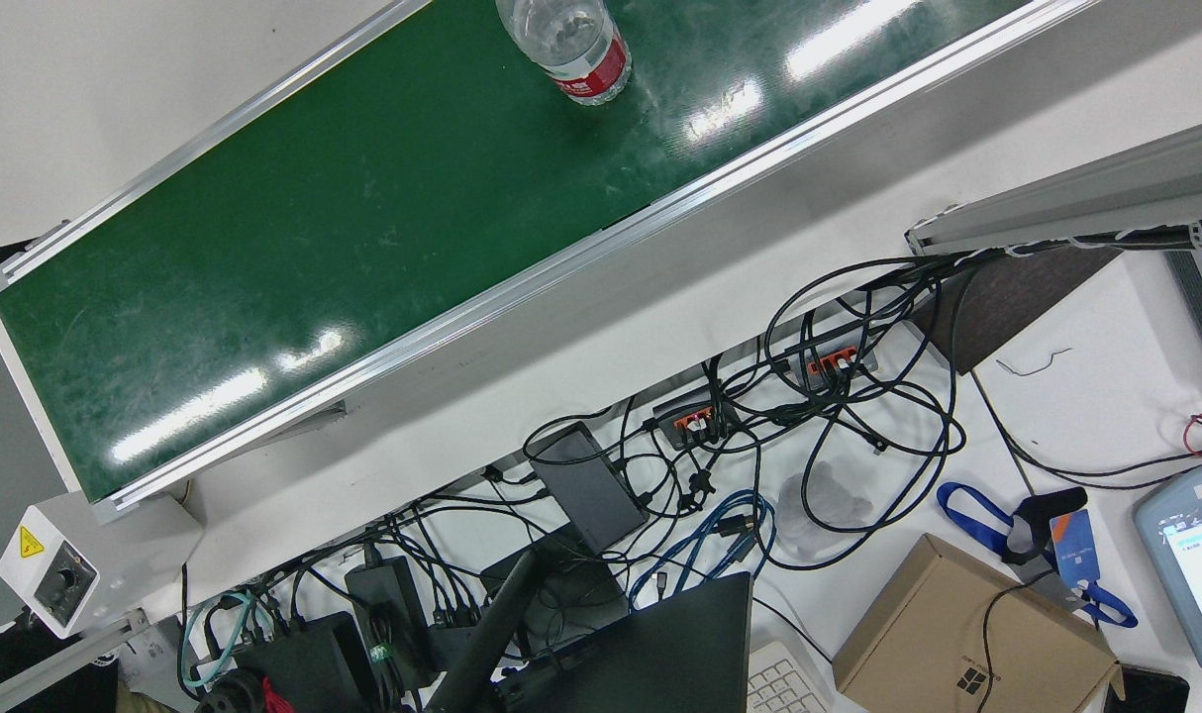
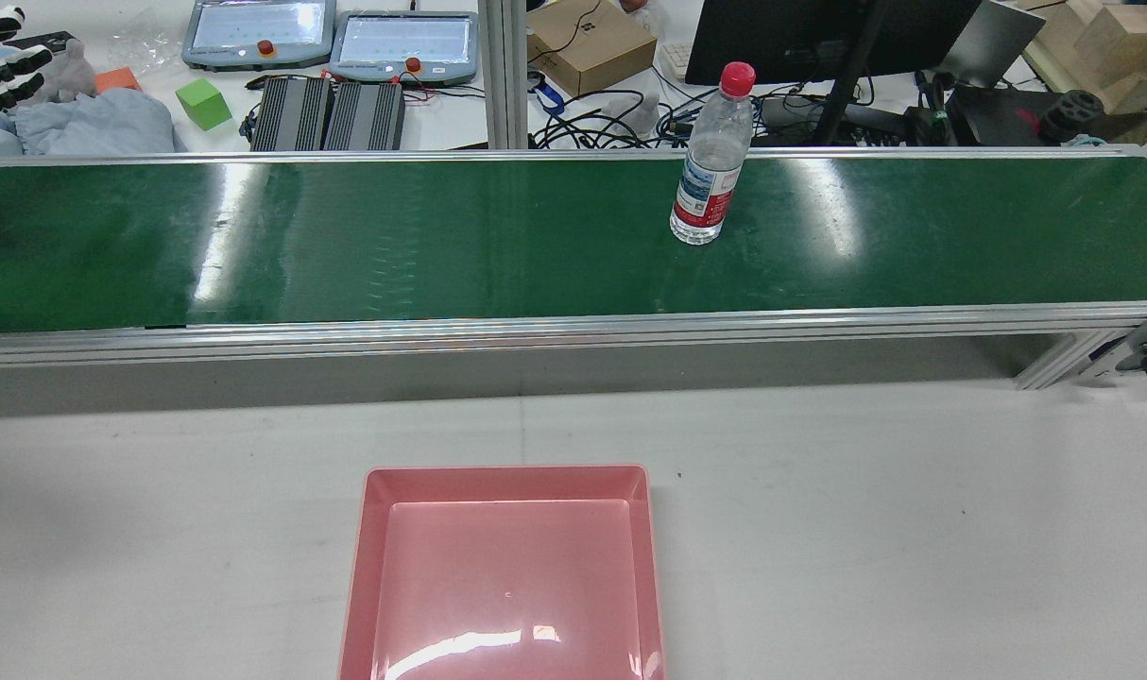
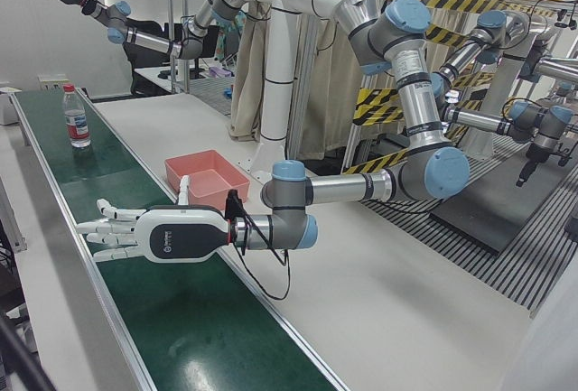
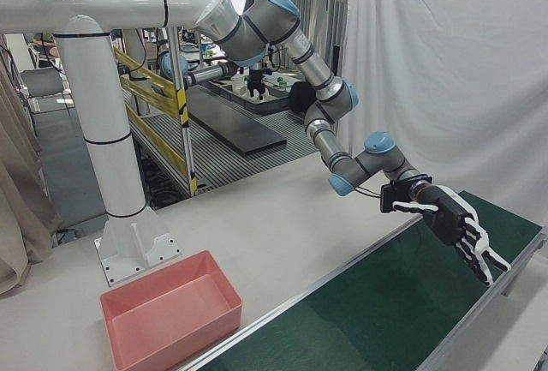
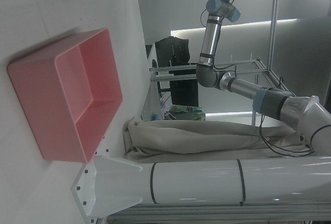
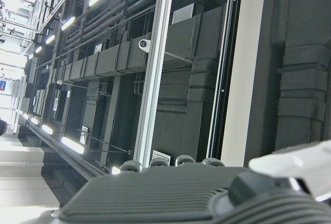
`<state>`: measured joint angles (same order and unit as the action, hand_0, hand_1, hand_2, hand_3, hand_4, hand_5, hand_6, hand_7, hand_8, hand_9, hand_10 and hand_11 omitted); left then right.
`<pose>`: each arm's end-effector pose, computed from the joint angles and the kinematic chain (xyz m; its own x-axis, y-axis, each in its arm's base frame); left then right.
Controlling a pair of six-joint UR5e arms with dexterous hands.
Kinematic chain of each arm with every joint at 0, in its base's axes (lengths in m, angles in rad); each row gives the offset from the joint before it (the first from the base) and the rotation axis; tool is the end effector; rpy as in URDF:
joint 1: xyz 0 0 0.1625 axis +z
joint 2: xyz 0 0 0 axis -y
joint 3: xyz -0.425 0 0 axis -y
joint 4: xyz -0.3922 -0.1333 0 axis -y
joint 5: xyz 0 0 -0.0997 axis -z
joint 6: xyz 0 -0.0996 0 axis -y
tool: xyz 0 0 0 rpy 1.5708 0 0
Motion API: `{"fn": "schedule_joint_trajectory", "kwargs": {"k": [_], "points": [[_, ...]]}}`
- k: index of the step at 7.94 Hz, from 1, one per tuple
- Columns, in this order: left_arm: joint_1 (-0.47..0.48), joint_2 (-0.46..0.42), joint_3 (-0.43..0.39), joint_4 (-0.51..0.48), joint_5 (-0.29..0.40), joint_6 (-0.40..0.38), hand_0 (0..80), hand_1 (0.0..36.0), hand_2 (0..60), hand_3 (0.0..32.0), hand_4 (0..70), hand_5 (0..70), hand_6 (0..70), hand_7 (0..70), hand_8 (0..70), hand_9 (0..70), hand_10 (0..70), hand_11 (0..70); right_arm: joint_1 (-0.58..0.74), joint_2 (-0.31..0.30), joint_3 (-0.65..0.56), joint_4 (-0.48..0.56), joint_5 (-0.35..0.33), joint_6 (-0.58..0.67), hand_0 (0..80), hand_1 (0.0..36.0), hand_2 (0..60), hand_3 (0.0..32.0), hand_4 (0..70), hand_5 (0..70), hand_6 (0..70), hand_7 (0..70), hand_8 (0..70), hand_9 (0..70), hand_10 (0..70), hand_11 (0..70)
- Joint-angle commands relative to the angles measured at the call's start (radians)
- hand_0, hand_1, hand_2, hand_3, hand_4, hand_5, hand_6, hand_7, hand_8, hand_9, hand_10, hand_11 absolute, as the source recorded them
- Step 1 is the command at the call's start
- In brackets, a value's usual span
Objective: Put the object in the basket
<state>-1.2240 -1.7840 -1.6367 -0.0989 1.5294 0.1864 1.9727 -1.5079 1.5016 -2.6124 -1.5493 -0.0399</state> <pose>0.0734 -0.6074 0.5258 -0.9595 -0.2338 -0.1572 0.0533 0.3973 -0.9161 0.3417 -0.4578 0.6258 -0.9043 -0.4262 0.0238 -0.2316 0.4429 -0.8661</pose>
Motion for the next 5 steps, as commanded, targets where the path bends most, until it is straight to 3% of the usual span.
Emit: {"fn": "schedule_joint_trajectory", "kwargs": {"k": [1,5], "points": [[0.0,0.0,0.0,0.001,0.0,-0.001,56.6,5.3,0.0,7.0,8.3,31.5,4.5,2.9,11.6,11.0,3.1,5.7,0.0,0.0,0.0,0.0,0.0,0.0,0.0,0.0,0.0,0.0,0.0,0.0,0.0,0.0,0.0,0.0,0.0,0.0],[0.0,0.0,0.001,0.001,0.0,-0.001,56.0,4.8,0.0,6.6,8.4,31.6,4.6,3.0,11.5,10.8,3.4,6.0,0.0,0.0,0.0,0.0,0.0,0.0,0.0,0.0,0.0,0.0,0.0,0.0,0.0,0.0,0.0,0.0,0.0,0.0]]}}
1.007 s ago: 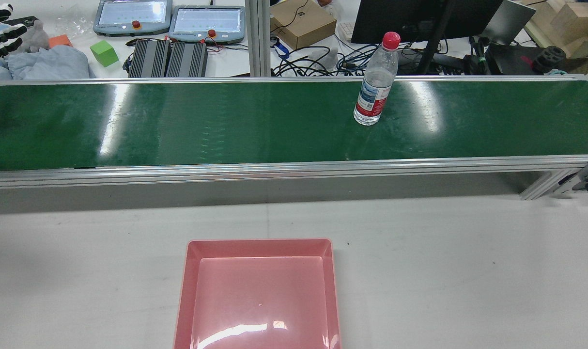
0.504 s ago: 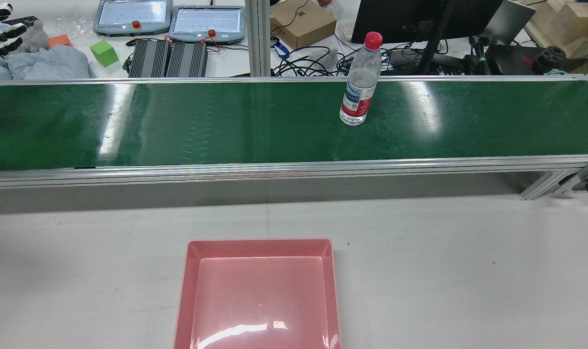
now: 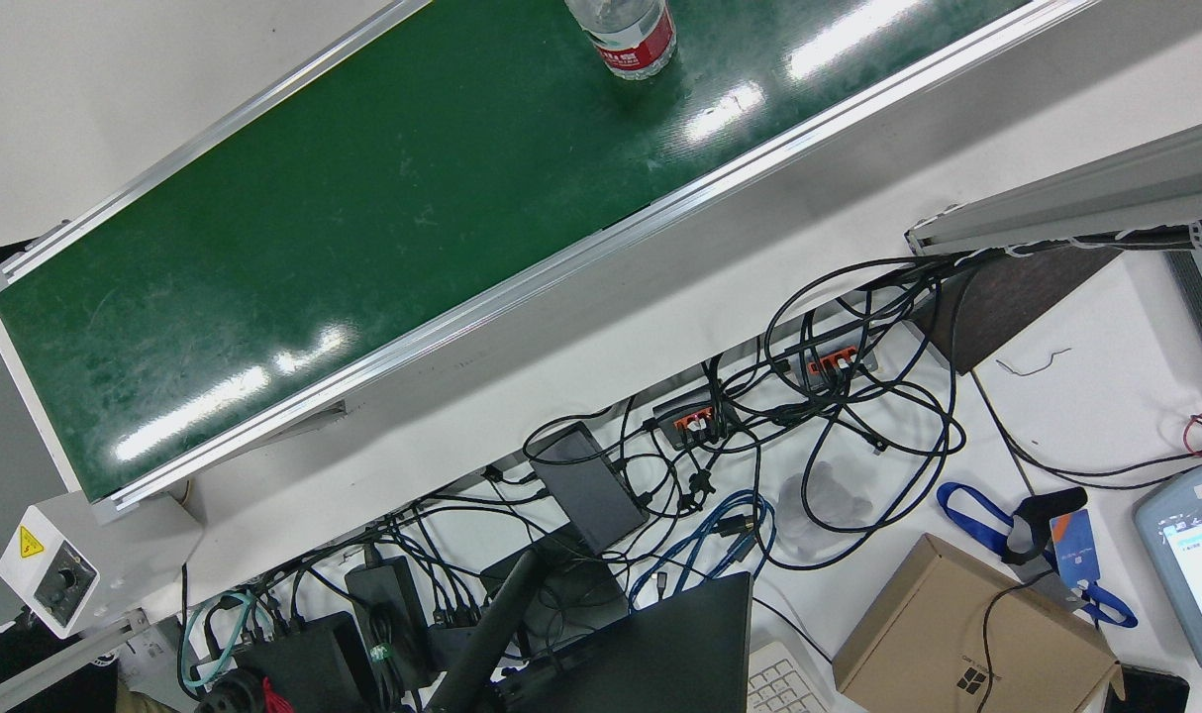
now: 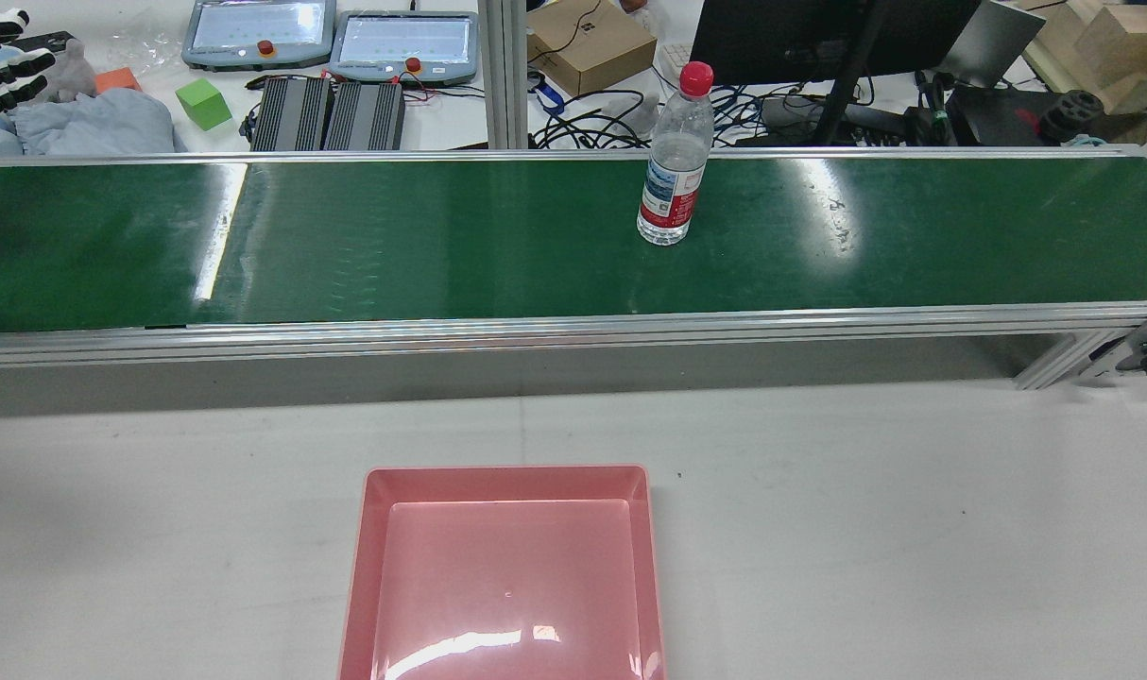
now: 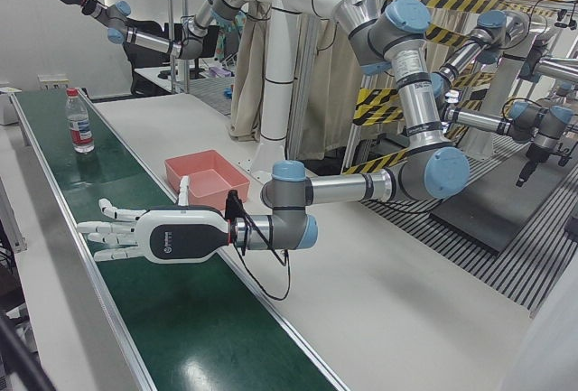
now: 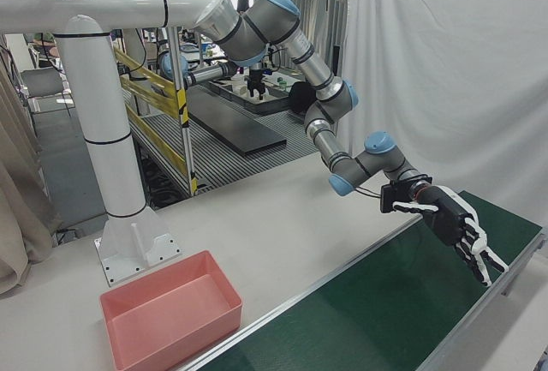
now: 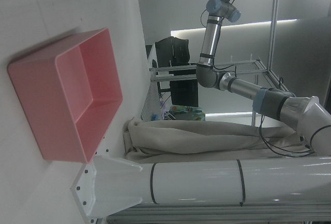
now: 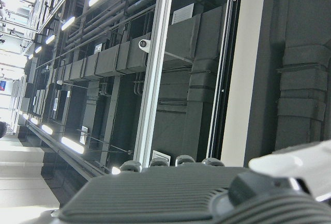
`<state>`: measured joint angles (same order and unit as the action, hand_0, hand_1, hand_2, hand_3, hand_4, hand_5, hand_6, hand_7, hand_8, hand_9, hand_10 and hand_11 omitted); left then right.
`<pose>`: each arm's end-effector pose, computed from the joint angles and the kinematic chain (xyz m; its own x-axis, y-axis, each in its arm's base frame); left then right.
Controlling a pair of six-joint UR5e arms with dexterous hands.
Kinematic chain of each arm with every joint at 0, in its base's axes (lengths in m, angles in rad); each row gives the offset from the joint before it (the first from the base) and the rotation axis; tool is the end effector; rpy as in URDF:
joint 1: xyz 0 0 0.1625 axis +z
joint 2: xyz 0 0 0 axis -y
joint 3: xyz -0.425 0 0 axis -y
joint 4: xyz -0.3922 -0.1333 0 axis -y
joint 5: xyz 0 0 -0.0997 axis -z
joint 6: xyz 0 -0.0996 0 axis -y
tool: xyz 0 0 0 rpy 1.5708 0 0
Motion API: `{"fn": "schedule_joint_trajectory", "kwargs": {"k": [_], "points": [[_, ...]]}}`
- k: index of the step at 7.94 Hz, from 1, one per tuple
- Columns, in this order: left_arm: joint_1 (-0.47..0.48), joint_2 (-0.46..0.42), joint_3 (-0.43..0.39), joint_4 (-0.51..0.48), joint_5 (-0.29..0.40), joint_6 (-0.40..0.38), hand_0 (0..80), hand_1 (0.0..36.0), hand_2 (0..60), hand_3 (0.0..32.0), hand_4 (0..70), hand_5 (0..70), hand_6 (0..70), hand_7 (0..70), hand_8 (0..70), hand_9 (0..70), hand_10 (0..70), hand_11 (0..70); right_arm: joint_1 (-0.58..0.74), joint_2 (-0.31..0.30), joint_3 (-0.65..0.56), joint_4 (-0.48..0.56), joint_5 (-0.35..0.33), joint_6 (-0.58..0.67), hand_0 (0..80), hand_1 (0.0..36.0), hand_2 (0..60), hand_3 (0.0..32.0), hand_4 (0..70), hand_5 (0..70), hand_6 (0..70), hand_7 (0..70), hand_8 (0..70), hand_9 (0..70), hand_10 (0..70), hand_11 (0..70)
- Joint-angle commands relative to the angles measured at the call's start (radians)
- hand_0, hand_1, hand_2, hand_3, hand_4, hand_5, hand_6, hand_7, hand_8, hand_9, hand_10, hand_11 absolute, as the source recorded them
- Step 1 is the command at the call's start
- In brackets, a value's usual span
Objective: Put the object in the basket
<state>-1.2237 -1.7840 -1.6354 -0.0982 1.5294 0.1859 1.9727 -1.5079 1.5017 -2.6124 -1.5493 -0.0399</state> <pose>0.0736 -0.6075 0.5265 -0.9593 -0.2346 -0.1570 0.0533 0.3955 -0.9169 0.3417 -0.4578 0.6257 -0.9043 -0.4262 0.0238 -0.2316 0.4430 -0.8661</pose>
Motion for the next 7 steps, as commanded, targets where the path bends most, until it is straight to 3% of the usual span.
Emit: {"fn": "schedule_joint_trajectory", "kwargs": {"k": [1,5,6,7], "points": [[0.0,0.0,0.0,0.0,0.0,0.001,55.9,4.9,0.0,6.6,8.2,31.4,4.6,3.2,11.7,11.1,3.3,6.0,0.0,0.0,0.0,0.0,0.0,0.0,0.0,0.0,0.0,0.0,0.0,0.0,0.0,0.0,0.0,0.0,0.0,0.0],[0.0,0.0,0.0,0.0,0.0,0.001,56.3,5.1,0.0,6.8,8.2,31.6,4.6,3.2,11.8,11.3,3.8,6.6,0.0,0.0,0.0,0.0,0.0,0.0,0.0,0.0,0.0,0.0,0.0,0.0,0.0,0.0,0.0,0.0,0.0,0.0],[0.0,0.0,0.0,0.0,0.0,0.001,56.9,6.0,0.0,7.6,5.2,31.1,3.3,2.6,9.7,10.0,3.0,5.7,0.0,0.0,0.0,0.0,0.0,0.0,0.0,0.0,0.0,0.0,0.0,0.0,0.0,0.0,0.0,0.0,0.0,0.0],[0.0,0.0,0.0,0.0,0.0,0.0,62.6,15.6,0.0,7.0,4.5,32.6,4.2,3.3,10.3,10.5,3.8,7.7,0.0,0.0,0.0,0.0,0.0,0.0,0.0,0.0,0.0,0.0,0.0,0.0,0.0,0.0,0.0,0.0,0.0,0.0]]}}
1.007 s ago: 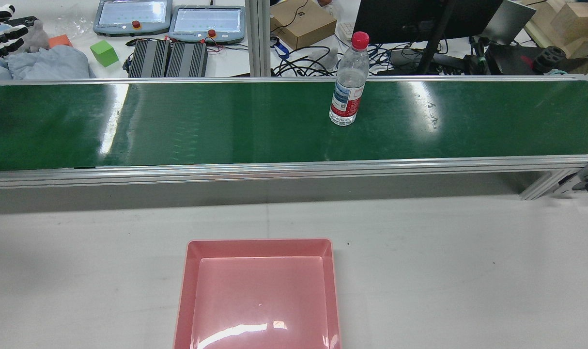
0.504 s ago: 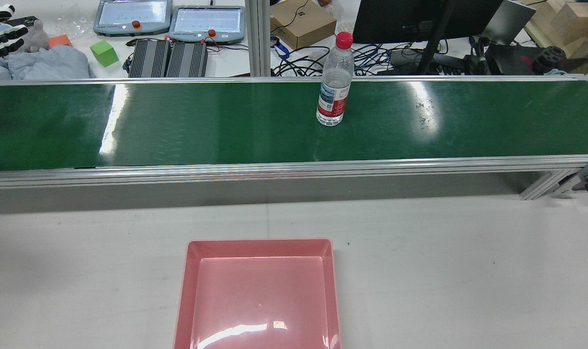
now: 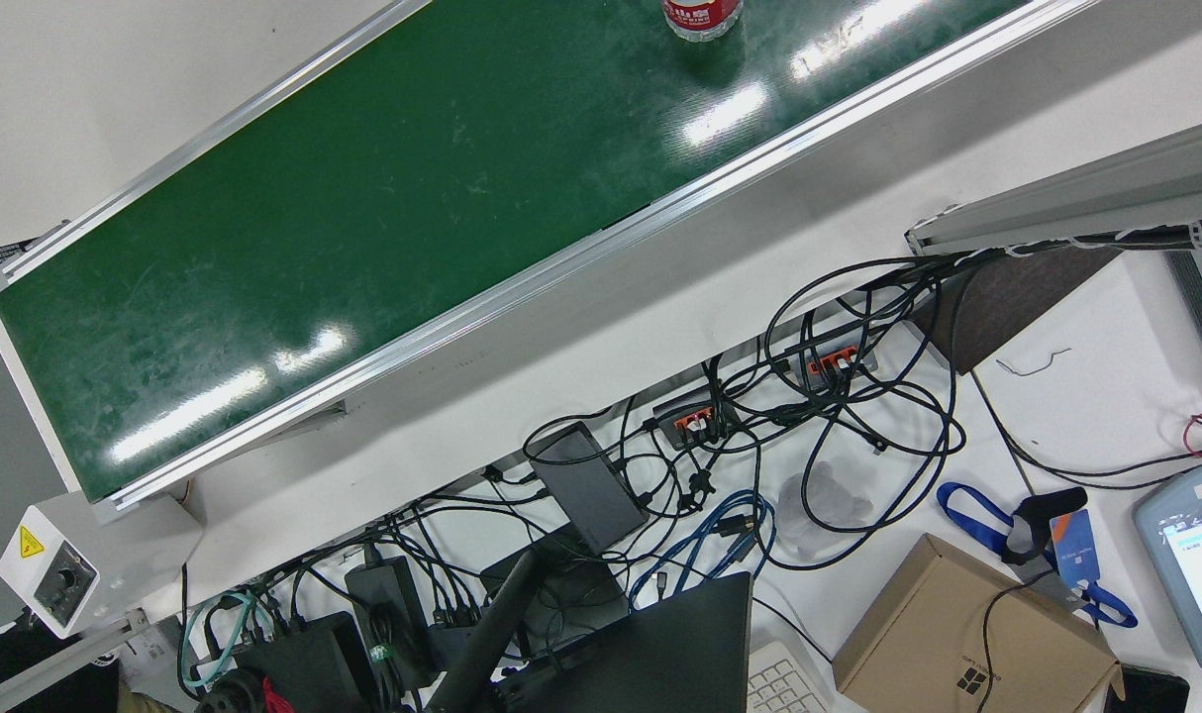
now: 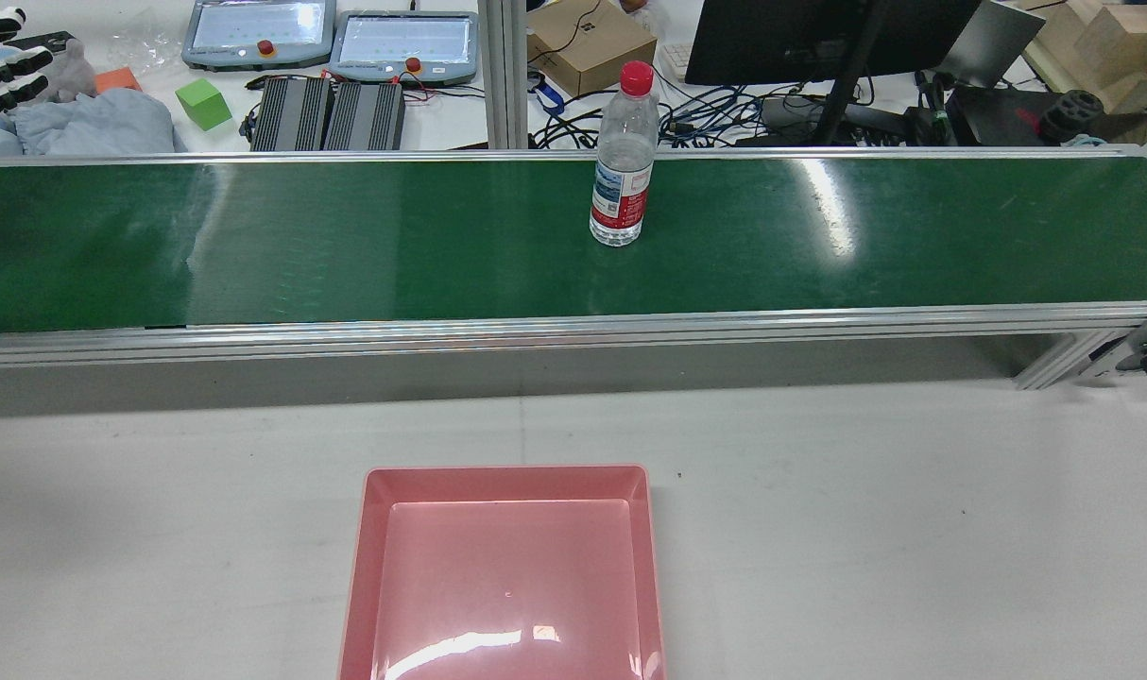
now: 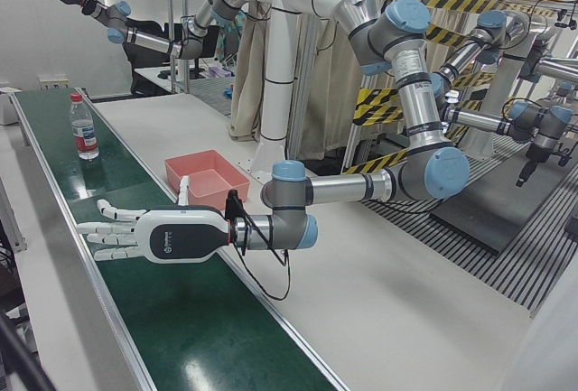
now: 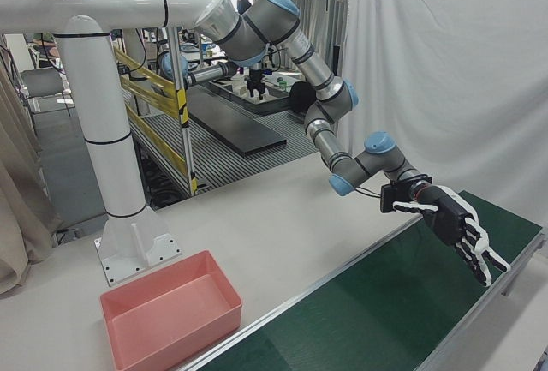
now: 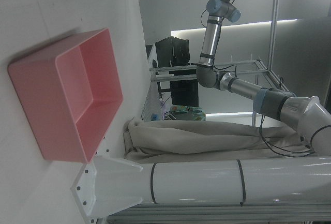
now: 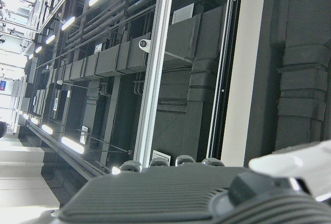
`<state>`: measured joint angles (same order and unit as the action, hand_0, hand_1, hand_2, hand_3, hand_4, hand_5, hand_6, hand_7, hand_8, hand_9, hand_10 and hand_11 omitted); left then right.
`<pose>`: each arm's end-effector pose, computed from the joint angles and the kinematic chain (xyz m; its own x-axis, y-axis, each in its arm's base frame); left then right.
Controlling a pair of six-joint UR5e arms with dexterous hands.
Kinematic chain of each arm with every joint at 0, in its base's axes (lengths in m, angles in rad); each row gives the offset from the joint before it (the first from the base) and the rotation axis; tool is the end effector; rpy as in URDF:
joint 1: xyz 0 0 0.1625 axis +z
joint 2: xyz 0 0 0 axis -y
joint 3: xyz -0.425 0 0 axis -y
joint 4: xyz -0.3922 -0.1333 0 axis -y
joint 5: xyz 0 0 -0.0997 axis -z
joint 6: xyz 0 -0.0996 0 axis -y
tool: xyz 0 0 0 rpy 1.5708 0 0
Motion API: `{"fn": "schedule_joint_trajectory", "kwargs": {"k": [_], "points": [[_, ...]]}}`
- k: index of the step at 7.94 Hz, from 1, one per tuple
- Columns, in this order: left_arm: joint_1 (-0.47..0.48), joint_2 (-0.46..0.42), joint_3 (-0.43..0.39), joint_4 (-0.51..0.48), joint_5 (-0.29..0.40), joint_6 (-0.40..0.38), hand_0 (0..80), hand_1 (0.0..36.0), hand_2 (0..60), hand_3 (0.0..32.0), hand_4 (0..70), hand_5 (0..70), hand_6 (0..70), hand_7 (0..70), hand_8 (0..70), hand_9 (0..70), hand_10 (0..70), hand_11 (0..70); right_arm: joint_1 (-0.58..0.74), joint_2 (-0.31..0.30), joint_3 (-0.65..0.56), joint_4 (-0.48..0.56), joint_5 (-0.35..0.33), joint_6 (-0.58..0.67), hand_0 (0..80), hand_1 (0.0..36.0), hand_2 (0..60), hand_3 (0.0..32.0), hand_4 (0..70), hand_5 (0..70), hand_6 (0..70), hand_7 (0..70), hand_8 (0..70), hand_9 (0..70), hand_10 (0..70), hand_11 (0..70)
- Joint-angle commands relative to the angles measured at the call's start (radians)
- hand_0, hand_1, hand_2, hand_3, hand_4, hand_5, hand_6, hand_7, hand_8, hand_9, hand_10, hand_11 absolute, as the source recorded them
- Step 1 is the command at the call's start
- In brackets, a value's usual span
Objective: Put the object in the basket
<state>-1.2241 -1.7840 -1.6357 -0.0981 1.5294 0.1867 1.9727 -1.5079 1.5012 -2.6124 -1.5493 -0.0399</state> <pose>0.0734 -0.6075 0.5264 -0.9594 -0.2339 -0.1577 0.0542 0.3958 -0.9167 0.3417 -0.4578 0.6260 -0.9043 -0.4262 0.0238 -0.2315 0.4426 -0.8663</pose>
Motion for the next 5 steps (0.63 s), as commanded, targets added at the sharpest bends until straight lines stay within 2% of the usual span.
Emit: {"fn": "schedule_joint_trajectory", "kwargs": {"k": [1,3,5], "points": [[0.002,0.0,0.0,0.0,0.0,-0.001,60.9,12.5,0.0,7.4,4.4,31.8,3.9,3.1,10.0,10.1,3.5,7.1,0.0,0.0,0.001,0.0,0.0,0.0,0.0,0.0,0.0,0.0,0.0,0.0,0.0,0.0,0.0,0.0,0.0,0.0],[0.0,0.0,0.0,0.0,0.0,0.0,58.3,7.7,0.0,7.8,4.5,31.0,3.6,2.7,9.5,9.8,3.8,7.0,0.0,0.0,0.001,0.0,0.0,0.0,0.0,0.0,0.0,0.0,0.0,0.0,0.0,0.0,0.0,0.0,0.0,0.0],[0.008,0.0,0.002,0.0,0.0,0.0,57.6,6.4,0.0,8.0,4.3,30.6,3.5,2.6,9.4,9.6,4.2,7.5,0.0,0.0,0.001,0.0,0.0,0.0,0.0,0.0,0.0,0.0,0.0,0.0,0.0,0.0,0.0,0.0,0.0,0.0]]}}
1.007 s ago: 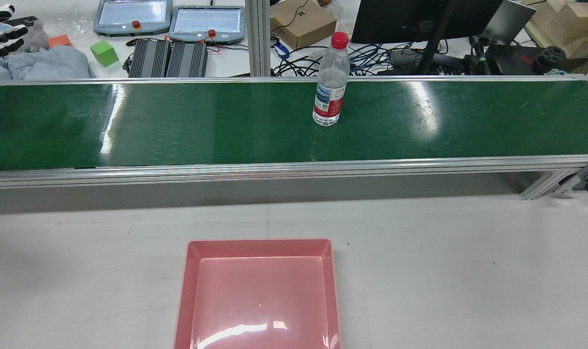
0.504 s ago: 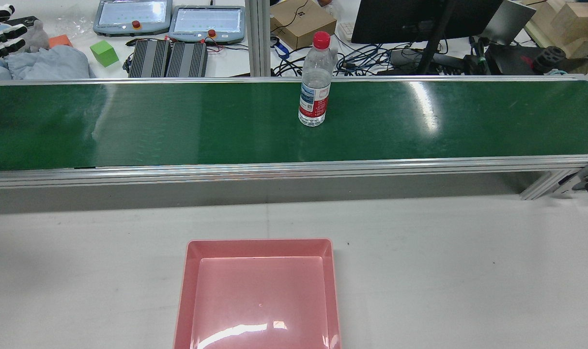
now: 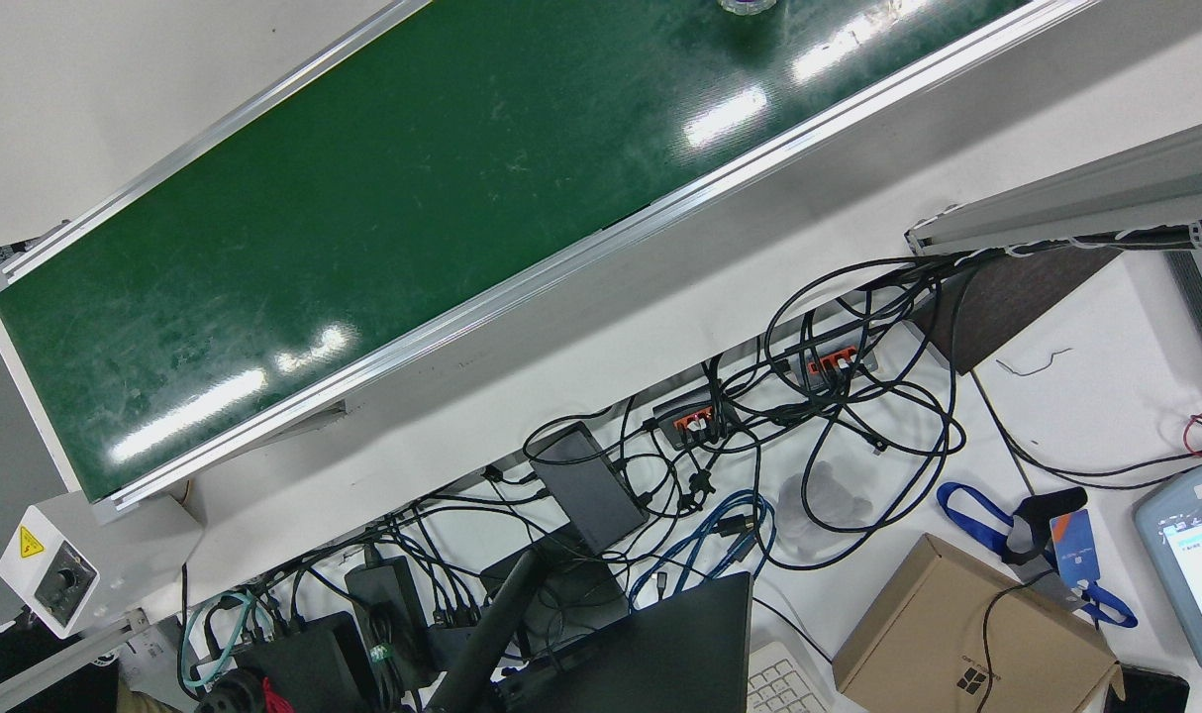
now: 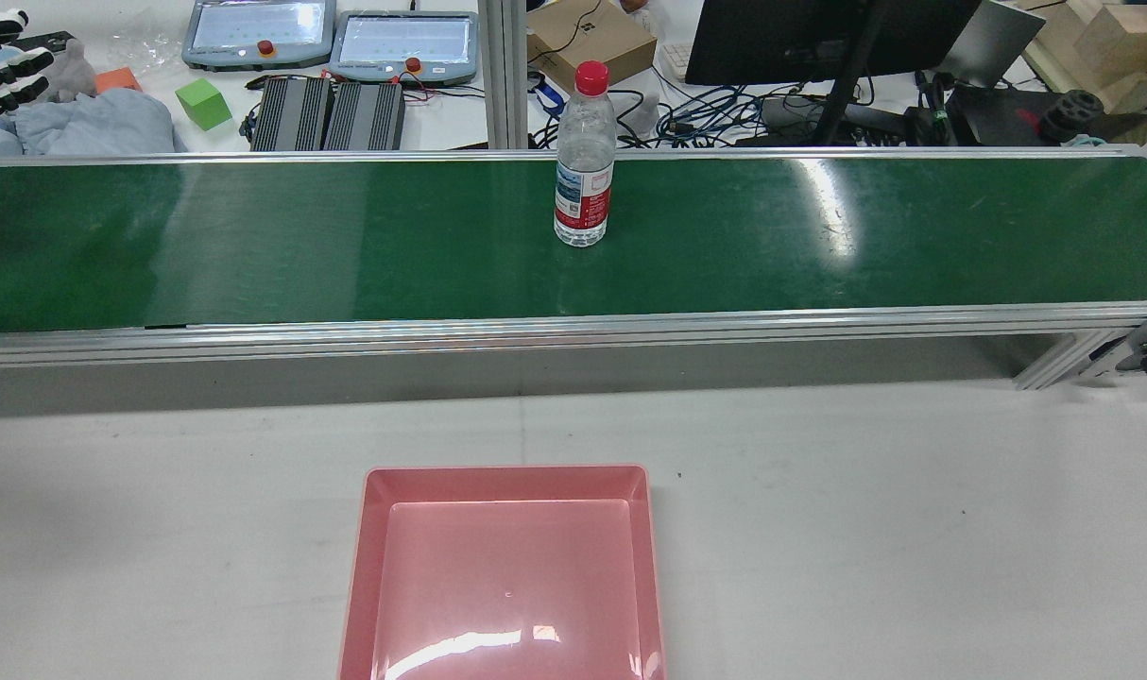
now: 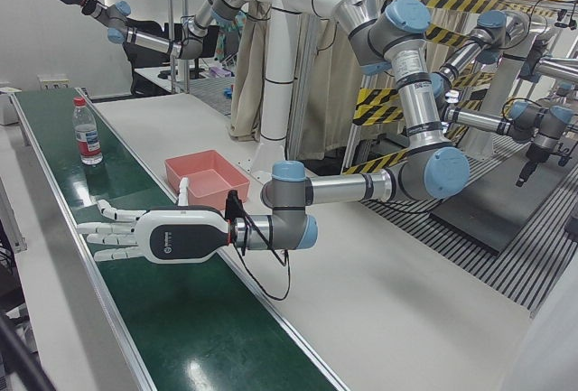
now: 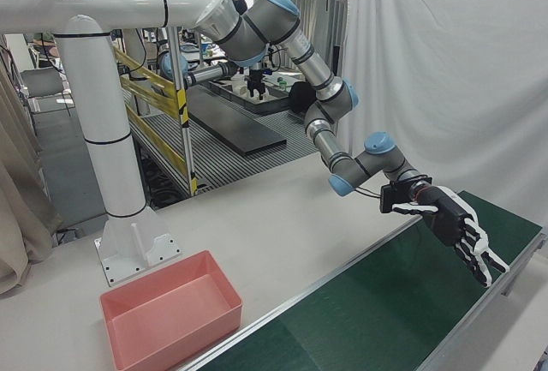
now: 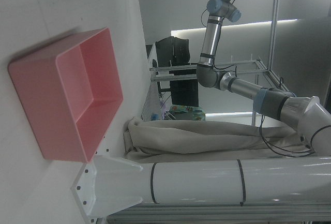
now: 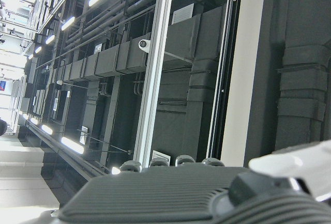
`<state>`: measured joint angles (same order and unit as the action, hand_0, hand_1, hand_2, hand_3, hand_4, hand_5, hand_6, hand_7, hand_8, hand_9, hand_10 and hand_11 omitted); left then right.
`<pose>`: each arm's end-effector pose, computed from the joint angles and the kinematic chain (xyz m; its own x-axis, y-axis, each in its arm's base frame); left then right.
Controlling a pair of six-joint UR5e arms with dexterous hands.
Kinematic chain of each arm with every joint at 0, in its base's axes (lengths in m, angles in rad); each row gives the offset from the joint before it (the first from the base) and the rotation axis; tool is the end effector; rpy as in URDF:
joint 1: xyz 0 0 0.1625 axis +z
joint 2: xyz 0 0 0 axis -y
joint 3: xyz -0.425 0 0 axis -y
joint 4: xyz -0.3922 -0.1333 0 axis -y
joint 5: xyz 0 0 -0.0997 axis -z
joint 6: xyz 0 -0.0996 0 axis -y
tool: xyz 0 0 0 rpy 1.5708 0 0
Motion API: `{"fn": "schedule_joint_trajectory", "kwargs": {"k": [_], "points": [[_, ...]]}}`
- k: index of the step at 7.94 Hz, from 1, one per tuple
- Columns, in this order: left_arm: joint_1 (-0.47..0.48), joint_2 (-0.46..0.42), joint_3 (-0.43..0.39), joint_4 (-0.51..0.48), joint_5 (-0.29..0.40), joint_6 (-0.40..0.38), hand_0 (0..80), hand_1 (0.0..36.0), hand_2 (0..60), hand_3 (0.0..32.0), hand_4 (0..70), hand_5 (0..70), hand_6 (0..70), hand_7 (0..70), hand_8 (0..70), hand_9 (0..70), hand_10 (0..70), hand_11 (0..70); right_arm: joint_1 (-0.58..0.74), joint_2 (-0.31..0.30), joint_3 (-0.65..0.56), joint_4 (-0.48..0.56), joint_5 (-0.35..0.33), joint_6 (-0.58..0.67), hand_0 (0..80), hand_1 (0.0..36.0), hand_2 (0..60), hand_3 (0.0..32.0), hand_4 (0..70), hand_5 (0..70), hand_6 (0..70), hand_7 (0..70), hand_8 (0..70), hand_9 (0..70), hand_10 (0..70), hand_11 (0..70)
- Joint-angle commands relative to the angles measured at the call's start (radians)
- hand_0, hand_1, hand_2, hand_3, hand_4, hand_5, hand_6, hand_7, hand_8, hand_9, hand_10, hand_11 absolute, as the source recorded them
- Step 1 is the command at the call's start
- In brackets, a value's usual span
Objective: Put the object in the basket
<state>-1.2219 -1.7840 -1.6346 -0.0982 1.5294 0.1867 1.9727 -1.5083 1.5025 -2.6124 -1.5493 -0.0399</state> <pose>0.0747 -0.6074 0.5269 -0.9588 -0.2362 -0.1578 0.0536 0.3951 -0.9171 0.3417 -0.4576 0.6255 -0.9043 -0.4262 0.0238 -0.2318 0.4433 -0.8659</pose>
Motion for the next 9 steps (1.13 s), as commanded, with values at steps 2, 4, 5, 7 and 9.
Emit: {"fn": "schedule_joint_trajectory", "kwargs": {"k": [2,4,5,7,9], "points": [[-0.002,-0.005,-0.008,0.003,0.0,-0.001,58.4,6.7,0.0,7.4,7.6,31.4,4.8,3.6,11.4,11.1,5.7,9.6,0.0,0.0,-0.004,0.0,0.0,0.0,0.0,0.0,0.0,0.0,0.0,0.0,0.0,0.0,0.0,0.0,0.0,0.0],[0.007,-0.008,-0.019,0.038,0.0,0.008,58.8,6.5,0.0,7.4,7.8,32.0,4.8,3.6,11.6,11.3,5.4,9.3,0.0,0.0,0.001,0.0,0.0,0.0,0.0,0.0,0.0,0.0,0.0,0.0,0.0,0.0,0.0,0.0,0.0,0.0],[0.022,-0.041,-0.019,0.081,0.0,0.028,59.5,6.7,0.0,7.4,8.3,32.4,4.7,3.7,11.7,11.5,5.6,9.5,0.0,0.0,0.001,0.0,0.0,0.0,0.0,0.0,0.0,0.0,0.0,0.0,0.0,0.0,0.0,0.0,0.0,0.0],[0.071,-0.162,-0.013,0.199,-0.018,0.031,59.9,6.8,0.0,7.8,8.7,33.5,4.7,3.7,11.5,11.2,6.2,10.4,0.0,0.0,-0.001,0.0,0.0,0.0,0.0,0.0,0.0,0.0,0.0,0.0,0.0,0.0,0.0,0.0,0.0,0.0],[0.079,-0.192,-0.011,0.228,-0.028,0.042,59.6,6.9,0.0,8.4,7.3,33.7,4.5,3.8,11.1,10.8,6.5,11.0,0.0,0.0,0.001,0.0,0.0,0.0,0.0,0.0,0.0,0.0,0.0,0.0,0.0,0.0,0.0,0.0,0.0,0.0]]}}
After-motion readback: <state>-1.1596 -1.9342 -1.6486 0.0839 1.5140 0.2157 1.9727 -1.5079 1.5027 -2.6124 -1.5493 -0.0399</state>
